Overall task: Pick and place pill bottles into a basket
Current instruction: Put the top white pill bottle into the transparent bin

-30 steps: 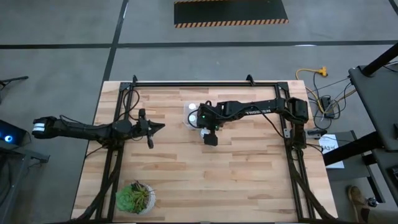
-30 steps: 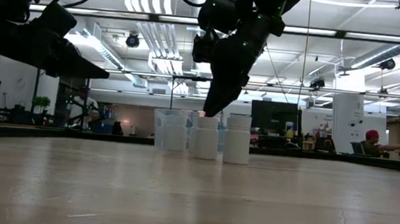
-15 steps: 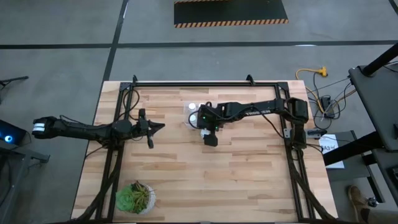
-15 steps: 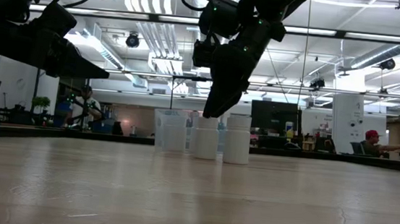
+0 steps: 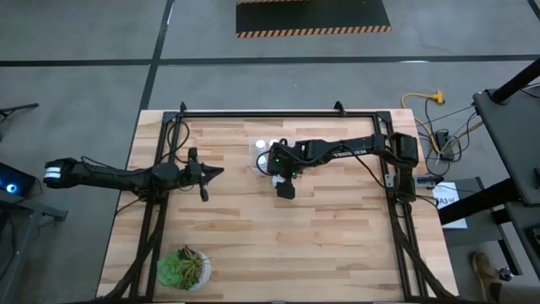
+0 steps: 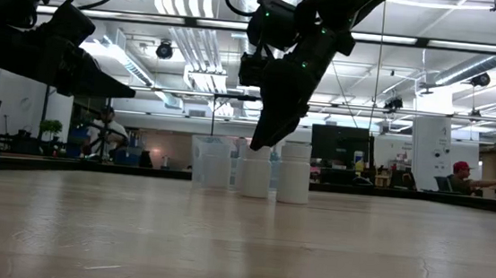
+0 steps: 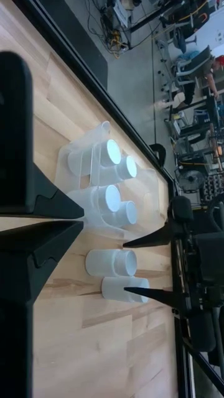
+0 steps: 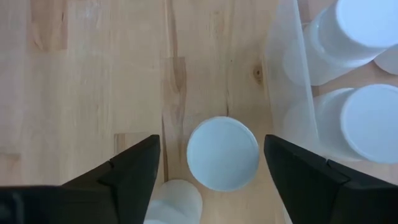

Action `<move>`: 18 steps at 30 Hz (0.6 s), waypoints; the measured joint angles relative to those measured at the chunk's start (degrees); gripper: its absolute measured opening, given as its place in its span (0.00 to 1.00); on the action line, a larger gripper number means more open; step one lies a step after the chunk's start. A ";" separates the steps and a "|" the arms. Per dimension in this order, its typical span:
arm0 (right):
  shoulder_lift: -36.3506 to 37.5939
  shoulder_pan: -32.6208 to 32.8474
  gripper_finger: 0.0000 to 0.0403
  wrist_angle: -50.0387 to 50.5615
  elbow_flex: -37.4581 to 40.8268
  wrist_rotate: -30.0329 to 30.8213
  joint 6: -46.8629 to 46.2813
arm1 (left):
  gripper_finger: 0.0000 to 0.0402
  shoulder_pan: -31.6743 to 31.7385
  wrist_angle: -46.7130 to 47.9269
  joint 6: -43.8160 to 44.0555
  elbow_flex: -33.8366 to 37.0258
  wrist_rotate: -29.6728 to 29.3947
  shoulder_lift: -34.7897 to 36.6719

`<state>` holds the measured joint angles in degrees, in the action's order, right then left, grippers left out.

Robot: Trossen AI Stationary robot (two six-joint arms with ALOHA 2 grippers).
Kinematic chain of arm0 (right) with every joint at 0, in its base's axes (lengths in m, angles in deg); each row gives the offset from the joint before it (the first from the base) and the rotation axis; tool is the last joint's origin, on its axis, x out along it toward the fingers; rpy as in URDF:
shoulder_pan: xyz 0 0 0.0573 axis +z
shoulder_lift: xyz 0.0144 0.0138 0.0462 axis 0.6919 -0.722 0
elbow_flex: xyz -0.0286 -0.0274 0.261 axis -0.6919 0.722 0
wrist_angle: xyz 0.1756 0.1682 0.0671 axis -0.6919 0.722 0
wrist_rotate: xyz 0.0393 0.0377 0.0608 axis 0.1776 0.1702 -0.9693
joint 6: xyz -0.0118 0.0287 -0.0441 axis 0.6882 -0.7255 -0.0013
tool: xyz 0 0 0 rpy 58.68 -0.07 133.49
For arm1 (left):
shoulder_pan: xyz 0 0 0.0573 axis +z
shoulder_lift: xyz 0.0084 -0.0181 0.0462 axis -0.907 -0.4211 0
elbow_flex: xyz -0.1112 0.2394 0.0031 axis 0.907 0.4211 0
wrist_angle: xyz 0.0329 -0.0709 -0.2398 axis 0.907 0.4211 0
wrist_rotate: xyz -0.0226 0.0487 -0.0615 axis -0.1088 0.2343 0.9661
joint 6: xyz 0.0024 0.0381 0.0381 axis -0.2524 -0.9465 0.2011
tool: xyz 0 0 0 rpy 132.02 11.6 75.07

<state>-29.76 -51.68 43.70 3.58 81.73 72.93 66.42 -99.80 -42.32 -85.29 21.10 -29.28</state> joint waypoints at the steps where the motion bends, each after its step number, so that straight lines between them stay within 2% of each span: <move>1: 0.00 0.00 0.66 -0.06 0.00 0.00 0.00 | 0.00 -0.01 0.00 0.00 0.00 0.00 0.00; 5: 0.00 0.02 0.57 -0.11 0.05 0.00 0.04 | 0.00 -0.01 0.00 -0.01 0.00 0.02 0.00; 12: 0.00 0.15 0.34 -0.26 0.05 -0.02 0.06 | 0.00 -0.02 0.00 0.02 0.00 0.02 0.00; 18: 0.00 0.23 0.34 -0.24 0.05 -0.05 0.02 | 0.00 0.00 0.00 0.11 0.00 0.02 0.00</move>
<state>-29.76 -51.45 43.46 3.63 81.69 72.95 66.42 -99.80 -42.21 -85.29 21.12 -29.28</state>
